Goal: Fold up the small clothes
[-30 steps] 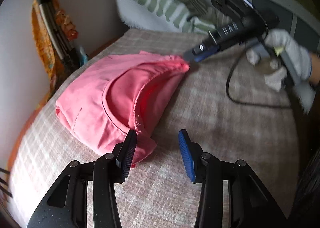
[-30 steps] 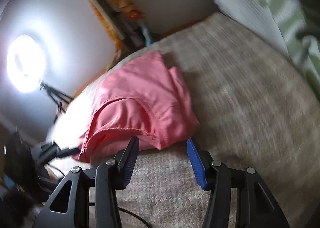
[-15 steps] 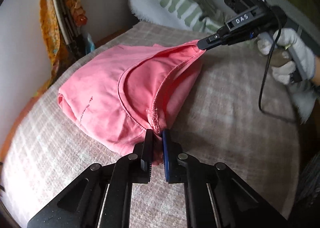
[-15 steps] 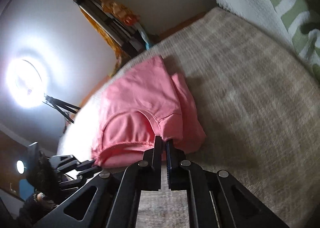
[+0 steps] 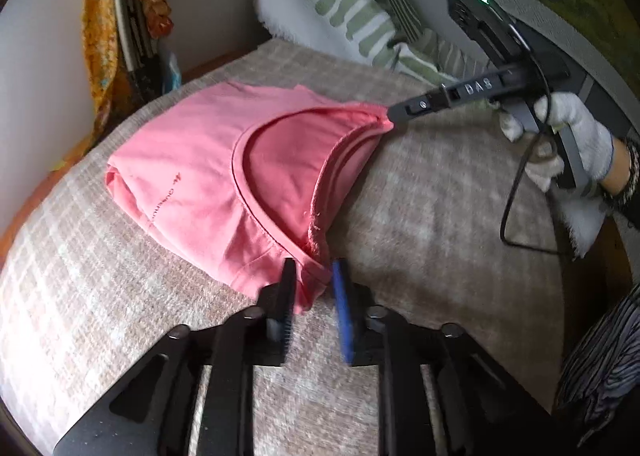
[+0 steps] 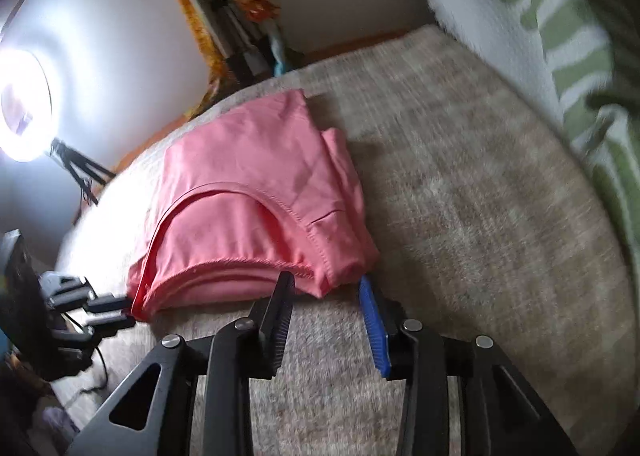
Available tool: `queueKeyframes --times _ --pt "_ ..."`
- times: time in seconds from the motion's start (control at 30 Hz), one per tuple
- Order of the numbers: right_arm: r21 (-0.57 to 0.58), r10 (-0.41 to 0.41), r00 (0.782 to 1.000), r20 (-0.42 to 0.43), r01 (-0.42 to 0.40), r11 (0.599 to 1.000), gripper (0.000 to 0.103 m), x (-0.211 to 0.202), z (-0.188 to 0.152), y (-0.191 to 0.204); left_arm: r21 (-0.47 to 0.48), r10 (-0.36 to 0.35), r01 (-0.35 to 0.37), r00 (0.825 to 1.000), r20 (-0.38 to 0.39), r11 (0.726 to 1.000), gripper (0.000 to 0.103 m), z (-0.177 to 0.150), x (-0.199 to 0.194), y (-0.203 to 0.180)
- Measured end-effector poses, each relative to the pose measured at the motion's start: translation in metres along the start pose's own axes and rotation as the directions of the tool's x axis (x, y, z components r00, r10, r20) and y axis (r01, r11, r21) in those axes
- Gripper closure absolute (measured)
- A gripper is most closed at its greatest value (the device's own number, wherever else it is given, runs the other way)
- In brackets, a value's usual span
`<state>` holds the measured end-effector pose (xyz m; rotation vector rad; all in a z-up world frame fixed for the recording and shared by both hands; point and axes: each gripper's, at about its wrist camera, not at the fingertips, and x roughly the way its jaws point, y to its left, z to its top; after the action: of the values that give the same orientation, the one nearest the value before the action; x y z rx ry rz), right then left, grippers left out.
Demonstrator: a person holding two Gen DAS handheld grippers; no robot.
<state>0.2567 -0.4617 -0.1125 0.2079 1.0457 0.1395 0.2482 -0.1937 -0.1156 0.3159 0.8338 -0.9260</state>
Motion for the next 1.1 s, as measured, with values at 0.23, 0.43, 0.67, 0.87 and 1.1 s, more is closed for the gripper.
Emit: queueKeyframes --times 0.23,0.43,0.67,0.87,1.1 --pt "-0.056 -0.067 0.992 0.108 0.073 0.996 0.044 -0.042 -0.011 0.034 -0.084 0.030 -0.025 0.998 0.059 0.996 0.045 -0.004 -0.034 -0.005" --pt "-0.085 -0.086 0.979 0.184 0.103 0.991 0.033 -0.075 -0.027 0.073 -0.170 0.121 -0.104 0.988 0.091 0.980 0.032 -0.009 -0.071 -0.009" --pt "-0.069 -0.098 0.967 0.236 0.117 0.991 0.025 -0.108 -0.049 0.104 -0.219 0.172 -0.138 0.975 0.143 0.966 0.024 -0.020 -0.113 -0.025" --pt "-0.079 -0.137 0.956 0.260 0.162 0.984 0.020 -0.128 -0.071 0.127 -0.249 0.211 -0.165 0.962 0.171 0.954 0.023 -0.029 -0.136 -0.040" --pt "-0.033 -0.164 0.940 0.300 0.182 0.983 0.016 -0.150 -0.095 0.137 -0.273 0.270 -0.216 0.946 0.180 0.937 0.022 -0.039 -0.155 -0.052"
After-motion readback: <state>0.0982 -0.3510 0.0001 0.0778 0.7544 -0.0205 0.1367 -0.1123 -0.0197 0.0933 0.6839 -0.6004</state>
